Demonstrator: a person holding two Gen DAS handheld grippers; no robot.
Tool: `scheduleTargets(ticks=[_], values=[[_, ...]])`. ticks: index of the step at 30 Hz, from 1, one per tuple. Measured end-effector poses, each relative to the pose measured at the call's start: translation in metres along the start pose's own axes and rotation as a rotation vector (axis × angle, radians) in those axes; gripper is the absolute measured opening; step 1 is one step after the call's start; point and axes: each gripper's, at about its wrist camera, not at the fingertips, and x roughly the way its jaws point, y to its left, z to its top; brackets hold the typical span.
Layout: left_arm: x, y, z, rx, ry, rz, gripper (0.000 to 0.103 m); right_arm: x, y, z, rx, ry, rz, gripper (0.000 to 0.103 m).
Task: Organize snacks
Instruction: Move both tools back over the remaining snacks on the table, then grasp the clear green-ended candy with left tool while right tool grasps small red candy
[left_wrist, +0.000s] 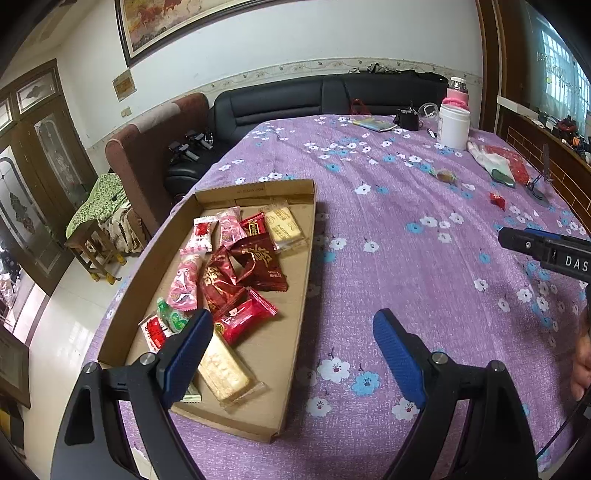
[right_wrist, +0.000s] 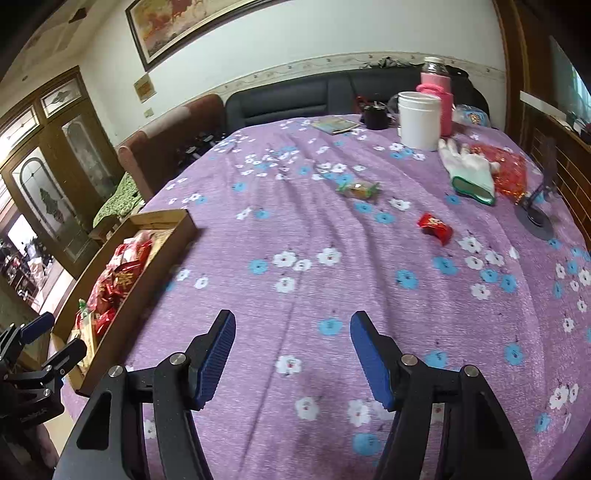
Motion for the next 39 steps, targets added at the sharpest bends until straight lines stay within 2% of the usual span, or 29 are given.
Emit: scheduleTargets(ticks=[12,14,19,23,27,31,34,37,39], values=[[0.009,-0.006,0.002,0.018,0.025,-0.024,0.088,0.004,-0.033,0.004,0.050,0.013,-0.072,0.069],[0.011,-0.004,0.003,0.018,0.045,-0.065,0.088,0.000,-0.045,0.006,0.058,0.007,-0.099,0.069],[0.007,0.018,0.032,-0.028,0.057,-0.261,0.088,-0.014,-0.093,0.019,0.143,-0.012,-0.185,0.069],[-0.005,0.039,0.061,-0.060,0.005,-0.280,0.088,-0.018,-0.135,0.036,0.281,-0.038,-0.183,0.069],[-0.012,0.049,0.077,-0.074,-0.010,-0.300,0.088,0.005,-0.154,0.058,0.373,-0.057,-0.148,0.069],[-0.007,0.050,0.086,-0.107,0.031,-0.337,0.088,0.044,-0.147,0.077,0.336,-0.053,-0.153,0.069],[0.003,0.042,0.095,-0.133,0.074,-0.377,0.088,0.061,-0.142,0.076,0.302,-0.066,-0.172,0.069],[0.022,0.017,0.109,-0.115,0.100,-0.384,0.088,0.073,-0.143,0.075,0.249,-0.036,-0.169,0.068],[0.041,-0.008,0.122,-0.095,0.112,-0.386,0.088,0.077,-0.146,0.075,0.243,-0.023,-0.166,0.063]])
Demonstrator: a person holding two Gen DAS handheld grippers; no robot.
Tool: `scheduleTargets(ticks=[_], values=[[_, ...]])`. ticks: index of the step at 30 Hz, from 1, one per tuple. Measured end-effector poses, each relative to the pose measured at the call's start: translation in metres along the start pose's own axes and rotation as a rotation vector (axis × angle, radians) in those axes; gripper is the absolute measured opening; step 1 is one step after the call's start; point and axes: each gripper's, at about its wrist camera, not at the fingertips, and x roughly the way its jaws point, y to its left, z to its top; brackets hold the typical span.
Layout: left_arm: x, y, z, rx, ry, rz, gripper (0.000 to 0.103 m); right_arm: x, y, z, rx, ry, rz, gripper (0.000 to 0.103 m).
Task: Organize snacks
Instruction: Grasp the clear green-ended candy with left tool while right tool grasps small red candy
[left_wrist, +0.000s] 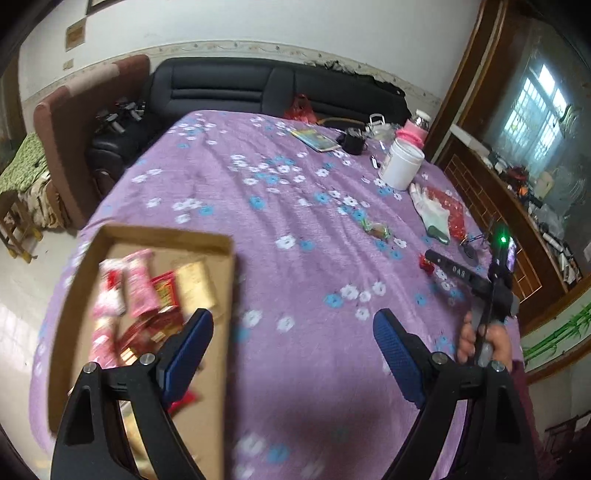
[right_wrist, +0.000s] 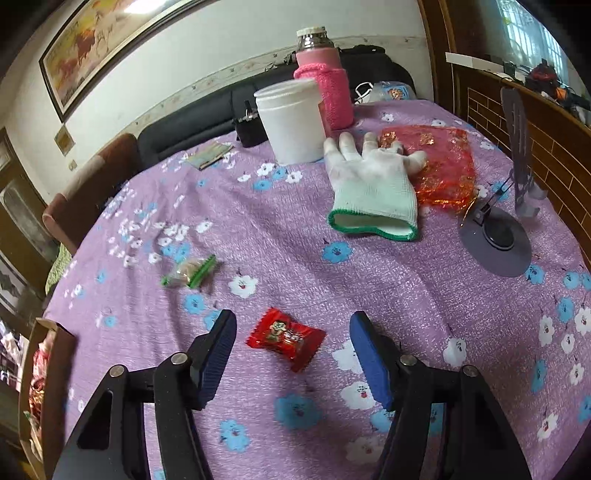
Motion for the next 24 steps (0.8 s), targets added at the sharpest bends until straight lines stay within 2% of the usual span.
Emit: scheduleTargets(ticks=[5,7,8,9,14,17,20,24], values=[[0.074,-0.052,0.047,0.037,0.030,-0.117,0.088,0.012,0.002,-0.005,-0.022,0.021,-0.014,0.057],[0.111,-0.075,0.069,0.050,0.057,-0.145,0.088,0.013,0.006,-0.007,-0.048,0.015,-0.041,0.045],[0.129,-0.084,0.077,0.048,0.075,-0.151,0.088,0.014,0.007,-0.007,-0.054,0.012,-0.056,0.033],[0.148,-0.092,0.084,0.042,0.093,-0.148,0.088,0.015,0.008,-0.007,-0.063,0.010,-0.068,0.030],[0.213,-0.119,0.098,0.107,0.130,-0.064,0.088,0.014,0.004,-0.006,-0.048,0.015,-0.054,0.028],[0.238,-0.121,0.096,0.121,0.162,-0.060,0.088,0.014,0.003,-0.005,-0.039,0.020,-0.048,0.028],[0.250,-0.124,0.092,0.139,0.171,-0.059,0.087,0.014,0.004,-0.005,-0.046,0.023,-0.055,0.028],[0.261,-0.138,0.085,0.232,0.155,-0.012,0.087,0.015,0.006,-0.005,-0.059,0.022,-0.072,0.028]])
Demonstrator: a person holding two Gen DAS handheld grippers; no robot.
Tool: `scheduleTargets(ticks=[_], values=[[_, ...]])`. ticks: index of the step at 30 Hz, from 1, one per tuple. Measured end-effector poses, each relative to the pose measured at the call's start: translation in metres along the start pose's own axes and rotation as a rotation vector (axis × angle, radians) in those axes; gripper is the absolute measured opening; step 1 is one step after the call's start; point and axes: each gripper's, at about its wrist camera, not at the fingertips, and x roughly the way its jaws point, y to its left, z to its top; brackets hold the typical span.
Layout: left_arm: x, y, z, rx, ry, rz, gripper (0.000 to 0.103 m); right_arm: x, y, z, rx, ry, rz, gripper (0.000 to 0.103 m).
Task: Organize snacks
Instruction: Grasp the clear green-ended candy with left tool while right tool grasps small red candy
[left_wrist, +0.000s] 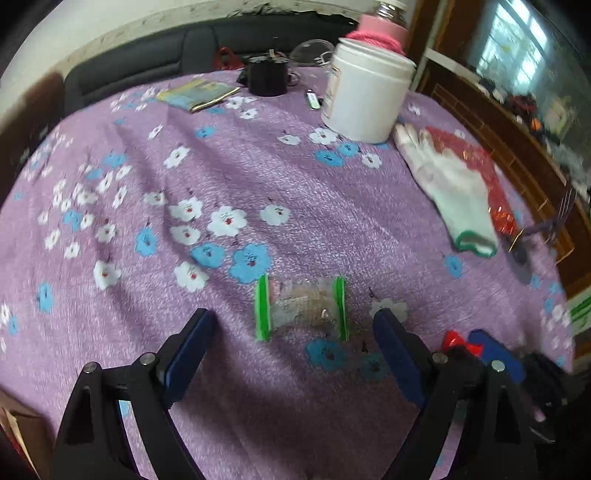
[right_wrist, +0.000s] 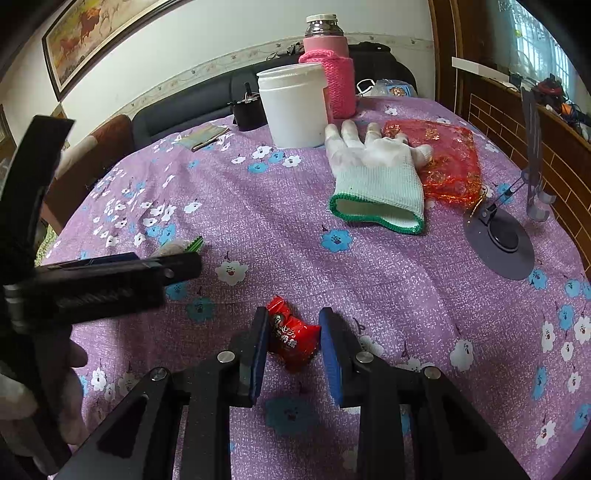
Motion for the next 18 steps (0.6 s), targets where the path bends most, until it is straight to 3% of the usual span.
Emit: scheduleTargets(ticks=[3,12,18], values=[[0.002,-0.011,-0.001,0.069,-0.020,0.058,0.046,0.000,0.000,0.000,0.007,0.000,0.001,0.029],[-0.022,-0.007,-0.017,0.004,-0.034,0.011,0.042,-0.004,0.000,-0.002,0.015,-0.007,0.012,0.022],[-0.084,-0.001,-0.054,-0.025,-0.096,-0.032,0.042,-0.011,0.001,-0.004,0.014,-0.029,0.012,0.020]])
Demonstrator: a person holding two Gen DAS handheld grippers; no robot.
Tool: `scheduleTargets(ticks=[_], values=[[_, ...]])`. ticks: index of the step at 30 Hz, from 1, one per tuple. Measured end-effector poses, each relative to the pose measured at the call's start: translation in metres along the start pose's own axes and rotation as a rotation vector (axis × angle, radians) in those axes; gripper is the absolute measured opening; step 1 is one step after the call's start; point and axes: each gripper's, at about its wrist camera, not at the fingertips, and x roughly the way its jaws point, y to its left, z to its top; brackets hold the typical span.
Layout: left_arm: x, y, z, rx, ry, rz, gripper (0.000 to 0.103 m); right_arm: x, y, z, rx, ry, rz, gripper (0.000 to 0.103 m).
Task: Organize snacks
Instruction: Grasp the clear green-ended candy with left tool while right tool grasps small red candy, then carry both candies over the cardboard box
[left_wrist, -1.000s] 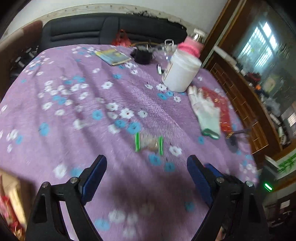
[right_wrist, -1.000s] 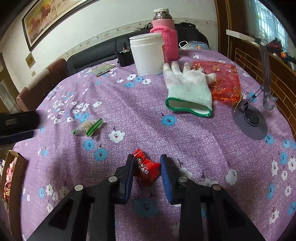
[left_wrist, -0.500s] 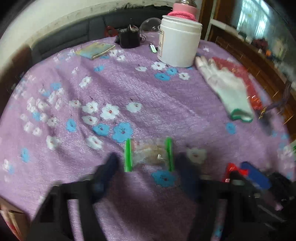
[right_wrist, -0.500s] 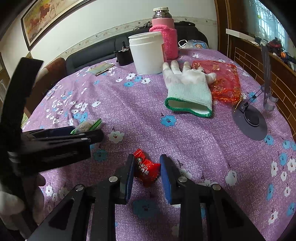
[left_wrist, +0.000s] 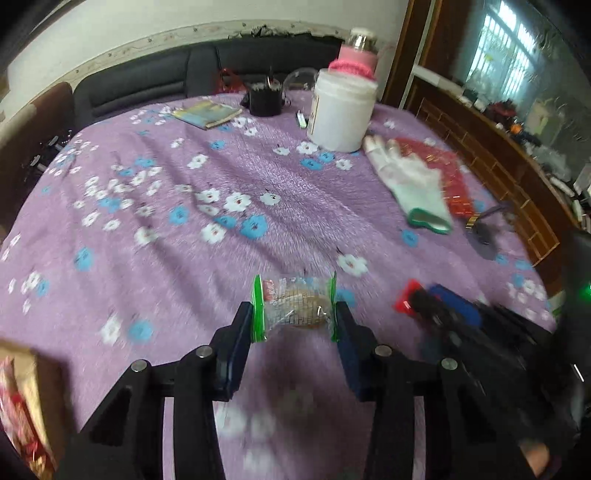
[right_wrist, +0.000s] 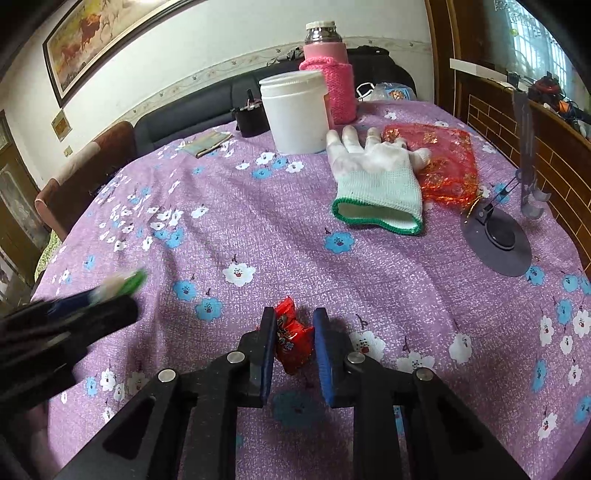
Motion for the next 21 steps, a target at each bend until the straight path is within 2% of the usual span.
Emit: scheduleTargets(ticks=[3,11,17,21], values=[[-0.035,0.005,-0.021,-0.009,-0.048,-0.005,0.042,-0.006,0.002,-0.001,-0.003,-0.024,-0.029,0.020],[-0.118,0.014,-0.087,0.022,-0.157,0.039,0.043,-0.026,0.023,-0.010,-0.063,-0.099,-0.079,0.020],[-0.169,0.045,-0.128,-0.054,-0.222,0.047,0.043,-0.045,0.028,-0.011,-0.055,-0.156,-0.115,0.021],[-0.201,0.090,-0.151,-0.182,-0.262,0.067,0.043,-0.070,0.042,-0.020,-0.034,-0.131,-0.013,0.021]])
